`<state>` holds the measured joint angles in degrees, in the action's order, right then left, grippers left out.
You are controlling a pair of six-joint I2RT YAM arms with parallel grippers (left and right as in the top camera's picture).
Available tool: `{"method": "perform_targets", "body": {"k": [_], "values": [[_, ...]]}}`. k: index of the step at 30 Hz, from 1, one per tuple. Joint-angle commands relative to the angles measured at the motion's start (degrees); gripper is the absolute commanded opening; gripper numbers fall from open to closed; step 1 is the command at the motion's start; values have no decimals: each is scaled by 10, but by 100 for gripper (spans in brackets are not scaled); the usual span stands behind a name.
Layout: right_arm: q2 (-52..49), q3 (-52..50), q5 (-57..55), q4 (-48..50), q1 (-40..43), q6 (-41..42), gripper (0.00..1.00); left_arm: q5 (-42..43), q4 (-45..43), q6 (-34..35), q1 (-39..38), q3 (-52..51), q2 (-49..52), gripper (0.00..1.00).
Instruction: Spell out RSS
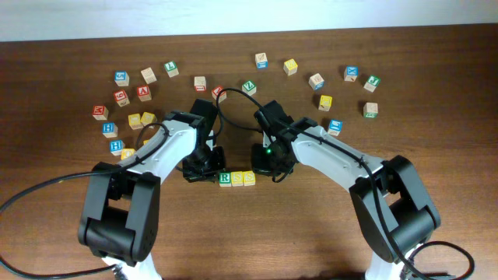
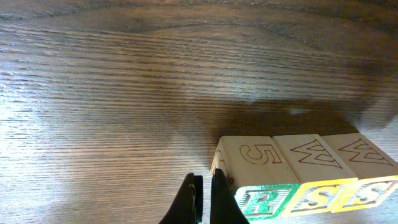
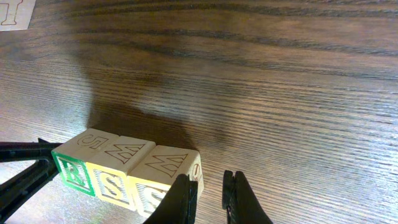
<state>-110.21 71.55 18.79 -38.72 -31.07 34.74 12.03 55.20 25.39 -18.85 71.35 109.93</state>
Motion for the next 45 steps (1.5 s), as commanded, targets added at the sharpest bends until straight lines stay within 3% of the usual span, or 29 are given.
{"method": "perform_targets", "body": {"k": [1, 6, 9, 16, 23, 24, 36, 39, 45], "values": [[2, -3, 2, -3, 3, 3, 9, 8, -2, 7, -3, -5, -9, 0], [2, -3, -4, -46, 17, 3, 10, 9, -5, 7, -3, -5, -9, 0], [2, -20, -12, -8, -31, 38, 10, 9, -5, 7, -4, -5, -9, 0], [2, -20, -8, -4, -26, 52, 9, 6, -27, 7, -39, -5, -9, 0], [2, -20, -14, -5, -1, 9, 10, 5, -23, 7, -39, -4, -9, 0], [2, -20, -10, -7, 2, -14, 15, 0, -23, 7, -38, -4, -9, 0], [2, -19, -30, -54, 5, -16, 19, -35, -22, 8, -22, -4, -9, 0], [2, -21, -9, -121, 13, -17, 19, -35, -22, 7, 4, -4, -9, 0], [2, -34, 4, -47, -38, 22, 14, -50, -20, 8, 62, -4, -9, 0]]}}
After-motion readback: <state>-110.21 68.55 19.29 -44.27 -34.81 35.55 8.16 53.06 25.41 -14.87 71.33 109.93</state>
